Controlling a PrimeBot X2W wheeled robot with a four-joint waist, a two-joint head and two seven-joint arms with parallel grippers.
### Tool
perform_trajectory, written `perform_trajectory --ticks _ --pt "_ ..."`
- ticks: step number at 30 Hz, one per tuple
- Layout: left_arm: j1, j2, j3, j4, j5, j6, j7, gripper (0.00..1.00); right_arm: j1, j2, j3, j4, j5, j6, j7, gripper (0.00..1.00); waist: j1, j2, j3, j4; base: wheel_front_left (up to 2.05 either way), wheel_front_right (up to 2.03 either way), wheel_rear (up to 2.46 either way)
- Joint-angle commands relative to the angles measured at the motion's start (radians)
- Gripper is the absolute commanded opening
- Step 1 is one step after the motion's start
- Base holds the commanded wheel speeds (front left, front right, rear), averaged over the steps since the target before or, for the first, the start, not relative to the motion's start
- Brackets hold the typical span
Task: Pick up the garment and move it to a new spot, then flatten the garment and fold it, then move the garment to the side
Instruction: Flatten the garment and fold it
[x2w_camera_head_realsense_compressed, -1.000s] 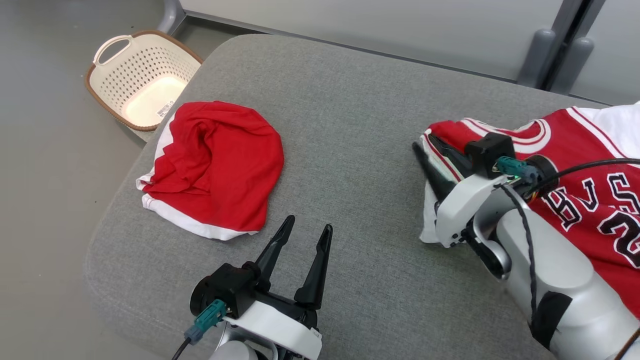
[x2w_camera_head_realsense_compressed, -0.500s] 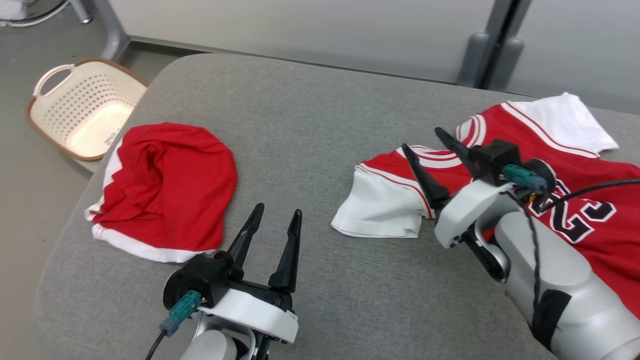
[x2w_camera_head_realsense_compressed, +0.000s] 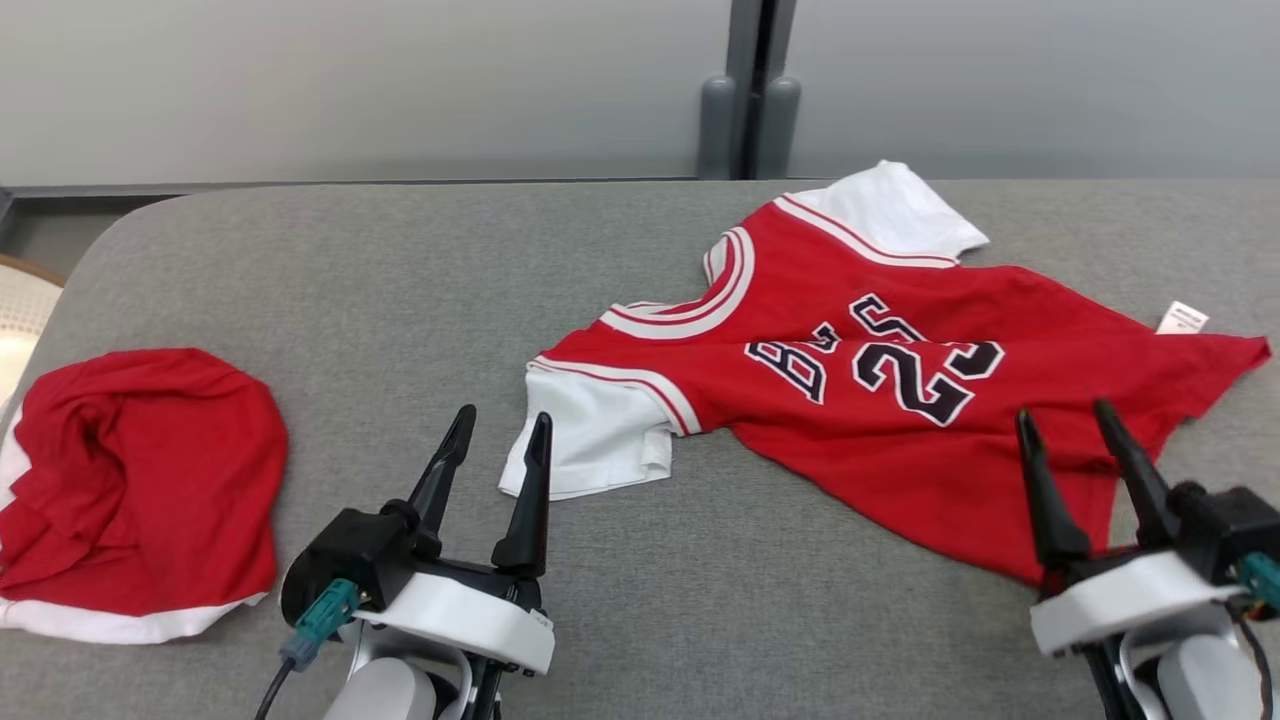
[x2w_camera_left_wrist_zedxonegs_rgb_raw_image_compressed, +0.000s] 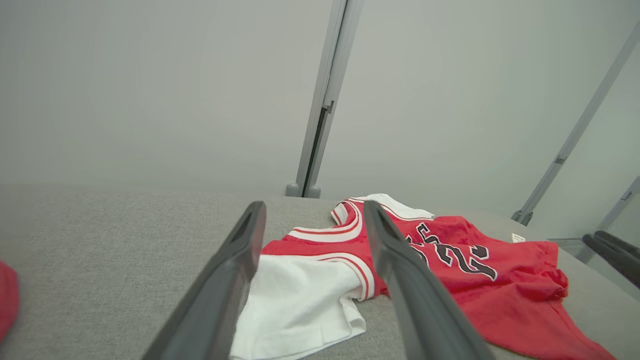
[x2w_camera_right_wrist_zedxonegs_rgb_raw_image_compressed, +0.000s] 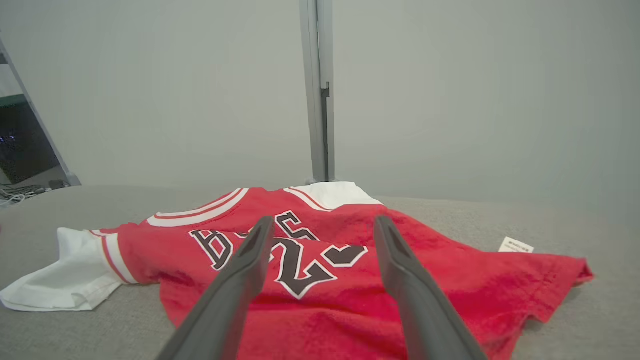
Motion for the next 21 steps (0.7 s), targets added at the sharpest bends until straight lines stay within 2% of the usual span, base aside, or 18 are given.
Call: perform_trajectory --ticks 1,5,10,16,21 --pt "0.013 0.004 0.008 0.005 0.010 -0.005 0.000 1.00 0.029 0.014 -0.013 -0.018 -0.012 0.000 -0.002 1.00 -0.0001 -0.0001 -0.008 -0.035 0.00 0.00 0.00" --pt "0.017 0.004 0.031 0.030 0.027 -0.002 0.000 1.00 0.139 0.071 -0.086 -0.097 -0.061 0.000 -0.002 1.00 -0.0001 -0.0001 -0.012 -0.065 0.00 0.00 0.00" --pt "0.021 0.004 0.046 0.063 0.045 0.003 0.000 1.00 0.181 0.126 -0.129 -0.143 -0.090 0.000 -0.002 1.00 -0.0001 -0.0001 -0.017 -0.078 0.00 0.00 0.00" --pt "-0.003 0.004 0.046 0.128 0.083 0.035 0.000 1.00 0.180 0.141 -0.137 -0.159 -0.109 0.000 -0.002 1.00 -0.0001 -0.0001 -0.009 -0.082 0.00 0.00 0.00" --pt "-0.055 0.004 0.047 0.275 0.121 0.079 0.000 1.00 0.172 0.145 -0.132 -0.158 -0.109 0.000 -0.002 1.00 -0.0001 -0.0001 0.009 -0.100 0.00 0.00 0.00"
